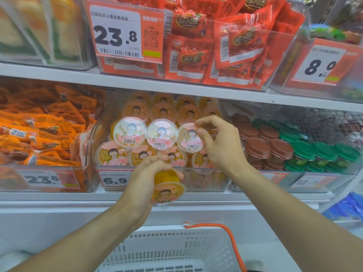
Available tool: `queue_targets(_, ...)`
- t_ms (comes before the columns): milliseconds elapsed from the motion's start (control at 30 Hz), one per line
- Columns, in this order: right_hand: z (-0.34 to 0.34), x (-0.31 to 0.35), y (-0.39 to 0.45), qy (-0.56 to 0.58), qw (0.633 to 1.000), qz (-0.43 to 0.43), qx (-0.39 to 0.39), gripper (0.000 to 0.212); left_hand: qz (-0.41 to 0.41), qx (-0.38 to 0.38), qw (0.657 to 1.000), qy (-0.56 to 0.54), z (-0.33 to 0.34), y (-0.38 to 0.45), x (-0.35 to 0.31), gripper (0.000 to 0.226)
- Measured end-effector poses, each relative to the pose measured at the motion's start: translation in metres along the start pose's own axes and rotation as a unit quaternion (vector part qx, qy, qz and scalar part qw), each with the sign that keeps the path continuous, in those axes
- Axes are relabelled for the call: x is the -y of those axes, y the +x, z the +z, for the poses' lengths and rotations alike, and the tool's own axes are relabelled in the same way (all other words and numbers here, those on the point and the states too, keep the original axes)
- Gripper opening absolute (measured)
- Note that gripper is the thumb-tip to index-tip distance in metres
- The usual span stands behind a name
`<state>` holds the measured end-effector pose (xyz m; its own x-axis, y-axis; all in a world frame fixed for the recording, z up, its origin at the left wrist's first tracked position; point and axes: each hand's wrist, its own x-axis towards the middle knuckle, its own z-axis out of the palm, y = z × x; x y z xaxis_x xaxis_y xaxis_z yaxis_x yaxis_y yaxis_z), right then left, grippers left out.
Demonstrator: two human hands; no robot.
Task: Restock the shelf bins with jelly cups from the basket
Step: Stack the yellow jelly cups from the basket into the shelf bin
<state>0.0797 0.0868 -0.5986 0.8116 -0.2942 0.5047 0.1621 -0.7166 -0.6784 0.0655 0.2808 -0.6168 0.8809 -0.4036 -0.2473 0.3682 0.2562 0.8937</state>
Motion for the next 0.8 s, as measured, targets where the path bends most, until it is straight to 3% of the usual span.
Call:
queue_targets(233,-0.001,0.005,-0.001,-0.003,1.0,-0.007,0.0,0.01,-0.014,0.003,1.0,0.003,0.0,-0.001,0.002,0.029)
queue_targets(333,-0.003,0.007,-0.003,-0.002,1.0,-0.019,-0.011,0.01,-0.024,0.025,0.999,-0.02,0.001,-0.004,0.001,0.041)
queue_targets(467,-0.012,0.022,-0.013,-0.013,0.991,-0.124,-0.047,0.005,-0.05,0.056,0.992,-0.101,0.003,-0.007,-0.001,0.036)
queue_targets(533,-0.02,0.03,-0.021,0.045,0.987,-0.141,0.055,0.003,-0.06,0.101,0.983,-0.144,0.003,-0.007,-0.003,0.035)
queue_targets(633,-0.03,0.033,-0.031,0.092,0.955,-0.072,0.271,0.02,-0.059,0.204,0.954,-0.211,0.006,-0.004,-0.005,0.033)
queue_targets(733,-0.038,0.026,-0.035,0.063,0.949,-0.063,0.302,0.031,-0.05,0.278,0.941,-0.185,0.011,0.001,-0.001,0.041)
queue_targets(800,-0.049,0.025,-0.034,0.119,0.952,-0.02,0.28,0.029,-0.006,0.233,0.968,-0.091,0.018,0.003,0.005,0.045)
